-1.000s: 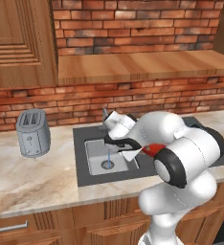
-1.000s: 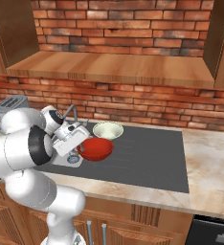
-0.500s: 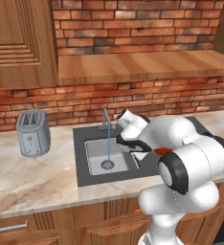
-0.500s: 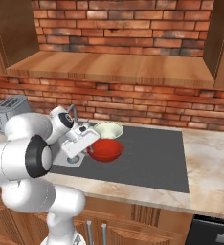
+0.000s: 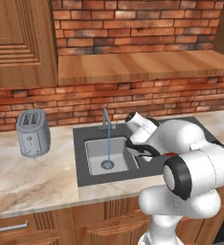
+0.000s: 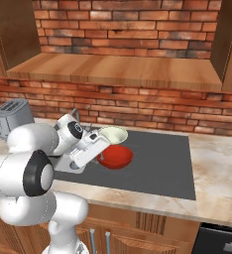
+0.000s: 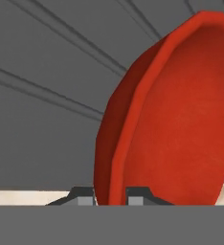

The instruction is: Rinse each bowl for a few seconds and place them down in the sink or on the counter.

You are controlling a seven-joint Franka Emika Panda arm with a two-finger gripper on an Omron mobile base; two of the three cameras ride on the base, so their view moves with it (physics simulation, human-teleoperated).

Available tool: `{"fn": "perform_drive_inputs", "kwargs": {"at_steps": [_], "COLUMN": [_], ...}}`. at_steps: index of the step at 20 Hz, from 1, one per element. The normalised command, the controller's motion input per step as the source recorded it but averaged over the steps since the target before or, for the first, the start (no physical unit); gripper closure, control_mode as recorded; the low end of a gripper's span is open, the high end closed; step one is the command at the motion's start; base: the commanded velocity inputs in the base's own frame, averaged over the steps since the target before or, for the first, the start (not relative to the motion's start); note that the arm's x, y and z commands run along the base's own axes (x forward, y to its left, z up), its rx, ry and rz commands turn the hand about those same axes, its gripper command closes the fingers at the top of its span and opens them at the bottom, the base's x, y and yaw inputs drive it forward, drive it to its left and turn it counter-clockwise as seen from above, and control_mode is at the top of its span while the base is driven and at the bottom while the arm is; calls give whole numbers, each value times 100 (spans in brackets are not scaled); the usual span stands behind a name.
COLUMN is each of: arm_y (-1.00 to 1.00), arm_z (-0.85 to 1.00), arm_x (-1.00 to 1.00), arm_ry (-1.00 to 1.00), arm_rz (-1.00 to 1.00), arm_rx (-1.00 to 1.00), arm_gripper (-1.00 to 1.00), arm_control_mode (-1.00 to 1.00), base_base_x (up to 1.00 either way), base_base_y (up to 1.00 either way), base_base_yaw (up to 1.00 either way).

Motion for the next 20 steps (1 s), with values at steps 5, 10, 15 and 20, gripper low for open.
{"fn": "perform_drive_inputs", "kwargs": {"at_steps": [5,10,15,20], "arm_y": [-6,-6,-7,-9], "arm_z": [-20,-17,-21,-23], "arm_x": [11,18,23,22], "arm_ry": [1,2,3,3], "arm_rz": [9,8,8,7], "arm_rx": [3,3,4,4], "arm_gripper": [100,100,100,100], "arm_control_mode": [-100,-100,-100,-100], "base_base_x": [0,0,0,0], "base_base_y": [0,0,0,0], "base_base_yaw": [0,0,0,0]}}
